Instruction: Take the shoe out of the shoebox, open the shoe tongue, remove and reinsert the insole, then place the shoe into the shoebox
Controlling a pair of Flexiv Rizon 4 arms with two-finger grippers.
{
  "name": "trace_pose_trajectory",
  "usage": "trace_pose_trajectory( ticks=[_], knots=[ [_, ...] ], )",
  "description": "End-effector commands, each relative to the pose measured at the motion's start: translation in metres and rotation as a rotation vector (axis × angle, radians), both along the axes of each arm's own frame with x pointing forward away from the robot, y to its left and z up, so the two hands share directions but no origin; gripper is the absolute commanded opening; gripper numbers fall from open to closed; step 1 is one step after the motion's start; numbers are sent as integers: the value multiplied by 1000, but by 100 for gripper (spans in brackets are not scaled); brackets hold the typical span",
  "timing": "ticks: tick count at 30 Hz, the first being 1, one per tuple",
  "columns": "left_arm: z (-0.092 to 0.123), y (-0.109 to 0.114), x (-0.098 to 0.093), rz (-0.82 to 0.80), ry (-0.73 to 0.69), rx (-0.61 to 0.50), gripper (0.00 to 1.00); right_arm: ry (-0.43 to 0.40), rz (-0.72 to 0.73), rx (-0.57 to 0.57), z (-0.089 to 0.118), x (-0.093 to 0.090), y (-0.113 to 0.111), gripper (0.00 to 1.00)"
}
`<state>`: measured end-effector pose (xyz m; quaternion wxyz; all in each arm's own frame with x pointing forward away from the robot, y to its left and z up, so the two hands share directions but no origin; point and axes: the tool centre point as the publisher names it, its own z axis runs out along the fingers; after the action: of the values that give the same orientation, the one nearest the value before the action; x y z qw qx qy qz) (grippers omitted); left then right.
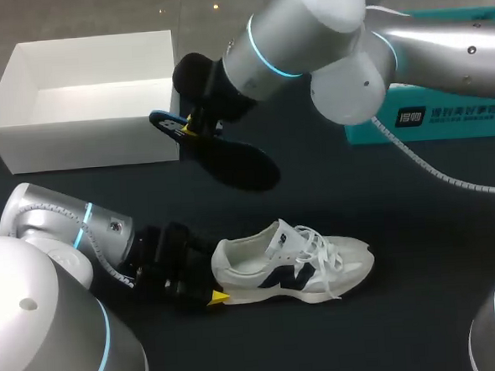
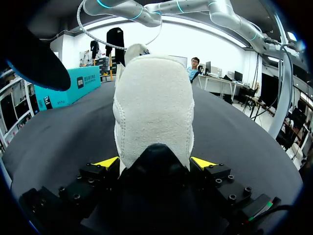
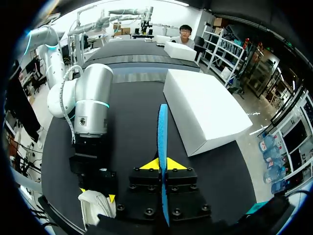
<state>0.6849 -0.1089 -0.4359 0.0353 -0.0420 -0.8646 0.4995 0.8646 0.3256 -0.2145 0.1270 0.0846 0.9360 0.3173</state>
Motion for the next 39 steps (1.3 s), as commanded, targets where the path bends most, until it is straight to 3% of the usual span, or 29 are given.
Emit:
trace_pose_trajectory(
  ticks=[1,9,21,35,39],
  knots=[
    [-9,-2,-1,1,-1,4,0,-4,10,41,1,-5,-8,0],
    [-9,-2,-1,1,-1,4,0,37,68,136,5,-6,-8,0],
    [-9,-2,-1,1,-1,4,0,21,115,302,32,-13,-24,0],
    [-9,-2,-1,1,-1,4,0,88,125,397,61,-33,-41,0],
    [-9,-2,-1,1,-1,4,0,81,105,379,72,-40,-45,0]
  ],
)
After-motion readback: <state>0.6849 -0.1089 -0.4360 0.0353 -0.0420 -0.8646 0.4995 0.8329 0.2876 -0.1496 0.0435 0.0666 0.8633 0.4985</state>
